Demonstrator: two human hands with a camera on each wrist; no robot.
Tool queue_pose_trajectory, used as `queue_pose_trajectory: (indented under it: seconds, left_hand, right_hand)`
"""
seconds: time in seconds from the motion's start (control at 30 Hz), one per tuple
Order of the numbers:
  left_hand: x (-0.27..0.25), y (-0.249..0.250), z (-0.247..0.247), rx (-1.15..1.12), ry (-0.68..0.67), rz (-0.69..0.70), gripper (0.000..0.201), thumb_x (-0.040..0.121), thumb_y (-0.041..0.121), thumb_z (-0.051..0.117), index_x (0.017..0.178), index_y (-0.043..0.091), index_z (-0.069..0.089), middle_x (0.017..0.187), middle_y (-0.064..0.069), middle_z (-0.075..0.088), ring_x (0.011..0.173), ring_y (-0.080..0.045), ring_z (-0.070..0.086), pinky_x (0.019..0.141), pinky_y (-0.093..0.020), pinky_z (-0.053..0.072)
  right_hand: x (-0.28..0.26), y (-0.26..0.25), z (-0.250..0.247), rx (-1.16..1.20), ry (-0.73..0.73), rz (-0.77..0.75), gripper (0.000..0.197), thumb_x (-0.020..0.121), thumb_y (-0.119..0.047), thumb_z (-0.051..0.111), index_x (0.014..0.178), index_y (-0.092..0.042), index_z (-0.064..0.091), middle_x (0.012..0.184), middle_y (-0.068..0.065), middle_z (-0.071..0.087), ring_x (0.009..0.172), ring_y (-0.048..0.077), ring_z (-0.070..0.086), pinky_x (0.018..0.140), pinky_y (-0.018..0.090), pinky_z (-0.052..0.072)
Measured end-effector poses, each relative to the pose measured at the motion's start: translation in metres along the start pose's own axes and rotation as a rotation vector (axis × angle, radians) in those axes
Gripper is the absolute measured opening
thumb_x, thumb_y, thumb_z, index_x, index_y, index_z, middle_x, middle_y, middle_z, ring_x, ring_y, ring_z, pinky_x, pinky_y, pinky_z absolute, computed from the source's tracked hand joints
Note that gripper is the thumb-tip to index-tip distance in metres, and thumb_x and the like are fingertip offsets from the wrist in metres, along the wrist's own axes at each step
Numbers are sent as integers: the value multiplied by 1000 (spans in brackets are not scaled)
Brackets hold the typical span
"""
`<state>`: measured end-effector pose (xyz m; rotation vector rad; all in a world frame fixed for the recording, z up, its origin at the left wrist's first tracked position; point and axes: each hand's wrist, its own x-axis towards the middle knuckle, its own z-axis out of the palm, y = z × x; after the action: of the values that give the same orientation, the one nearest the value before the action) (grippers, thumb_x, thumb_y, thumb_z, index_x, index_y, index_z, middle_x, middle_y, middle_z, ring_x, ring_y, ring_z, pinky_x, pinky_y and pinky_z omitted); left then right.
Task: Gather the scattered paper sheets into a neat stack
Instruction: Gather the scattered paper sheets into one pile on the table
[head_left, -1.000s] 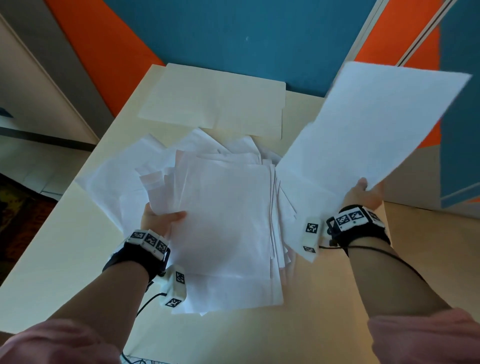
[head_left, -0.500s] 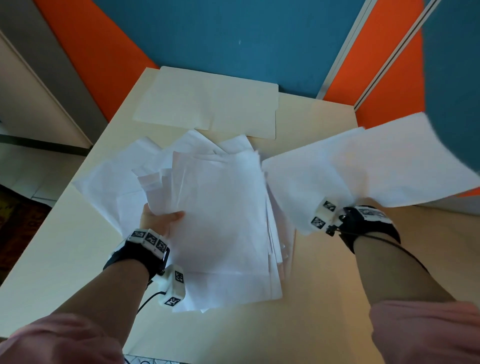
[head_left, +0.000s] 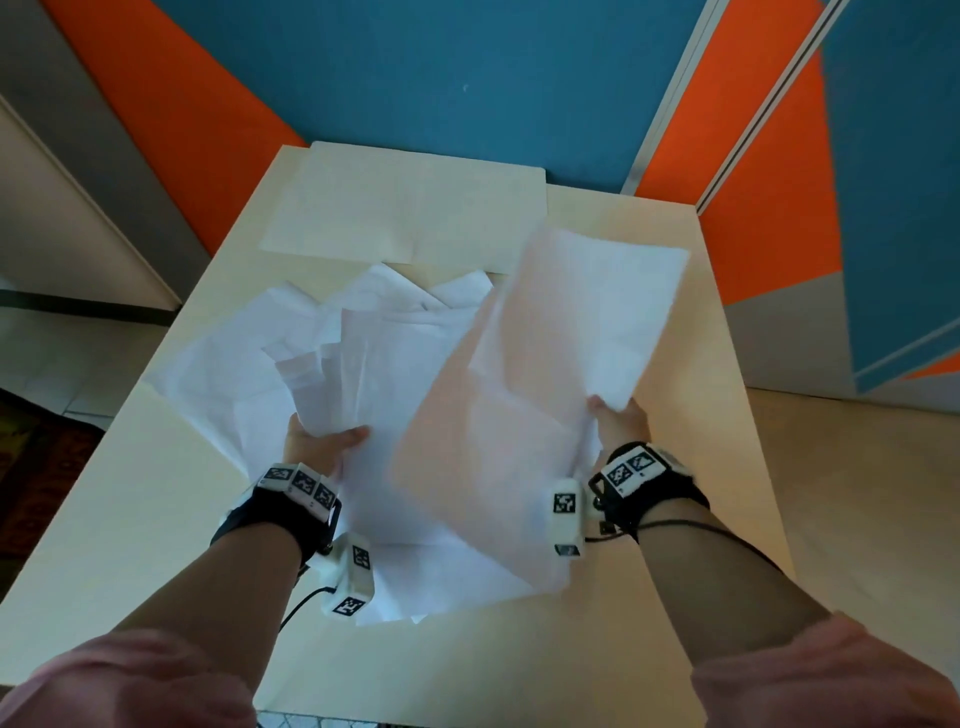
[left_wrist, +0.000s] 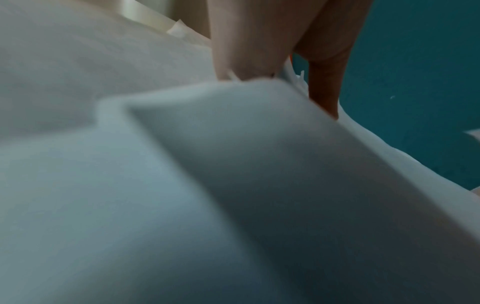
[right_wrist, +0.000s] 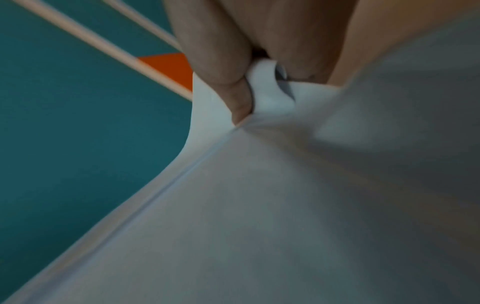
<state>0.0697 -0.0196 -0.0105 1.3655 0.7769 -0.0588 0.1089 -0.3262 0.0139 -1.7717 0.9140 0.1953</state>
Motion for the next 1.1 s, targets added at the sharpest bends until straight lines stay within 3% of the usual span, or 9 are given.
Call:
queue_pose_trajectory:
  seconds: [0.07, 0.1, 0.2, 0.43, 0.57, 0.7, 0.87, 1.0, 1.1]
  left_hand:
    - [-6, 4, 1, -9, -12, 0, 28, 78, -18, 61, 82, 10, 54, 72, 0, 61, 74, -20, 56, 75, -33, 46]
    - [-7, 4, 1, -27, -5, 2, 21, 81, -12, 61, 92, 6, 56, 78, -2, 60, 77, -22, 56, 79, -32, 44]
    - [-3, -1, -2, -51, 4, -20, 45, 86, 4, 62, 128, 1, 47, 107, -17, 59, 104, -31, 58, 89, -38, 46]
    - [-2, -6, -4, -38, 18, -42, 62, 76, 11, 74, 130, 3, 45, 120, -19, 61, 108, -35, 61, 91, -48, 50]
    - [-6, -5, -4, 1, 15, -49, 67, 75, 27, 76, 132, 10, 45, 119, -15, 62, 107, -33, 61, 90, -46, 50]
    - [-12, -4, -4, 45, 1, -102, 64, 71, 4, 77, 128, 4, 49, 118, -21, 63, 104, -39, 62, 83, -45, 52]
    - [-14, -4, -11, 31, 81, -106, 54, 74, -3, 73, 123, 0, 51, 107, -16, 60, 94, -31, 59, 84, -43, 49]
    - [-10, -7, -15, -8, 116, -130, 55, 74, 10, 76, 122, 1, 52, 116, -19, 63, 100, -35, 62, 91, -51, 50]
    - [-10, -6, -12, -33, 123, -140, 55, 74, 1, 73, 124, -1, 51, 119, -20, 62, 101, -36, 61, 93, -55, 48]
  right_hand:
    - [-8, 7, 10, -77, -93, -102, 41, 89, -14, 56, 127, -1, 50, 130, 16, 58, 117, 31, 56, 91, 28, 42]
    - [-11, 12, 16, -103, -113, -152, 37, 89, -12, 56, 124, -2, 53, 126, 16, 61, 114, 30, 58, 87, 28, 42]
    - [-16, 20, 26, -187, 17, -300, 33, 89, -11, 56, 120, -3, 53, 117, 16, 64, 107, 32, 60, 89, 34, 45]
    - [-19, 33, 20, -352, 84, -398, 17, 88, -7, 56, 97, 5, 63, 101, 21, 67, 86, 28, 58, 74, 25, 38]
    - [-35, 45, 40, -646, -132, -542, 19, 86, -15, 59, 97, -2, 67, 111, 20, 57, 105, 34, 54, 86, 33, 43]
    - [-48, 41, 55, -807, -229, -568, 28, 88, -28, 55, 110, -12, 62, 124, 12, 46, 118, 30, 42, 95, 36, 38]
    - [-21, 20, 32, -634, 48, -480, 28, 91, -11, 48, 117, -10, 57, 128, 14, 47, 118, 33, 46, 96, 42, 40]
    - [-4, 1, 28, -751, -45, -433, 42, 94, -15, 44, 136, -15, 41, 143, 8, 38, 129, 31, 35, 103, 43, 32]
    - [-1, -8, 35, -927, -96, -376, 36, 96, -20, 39, 131, -17, 48, 135, 10, 46, 124, 32, 37, 100, 41, 32]
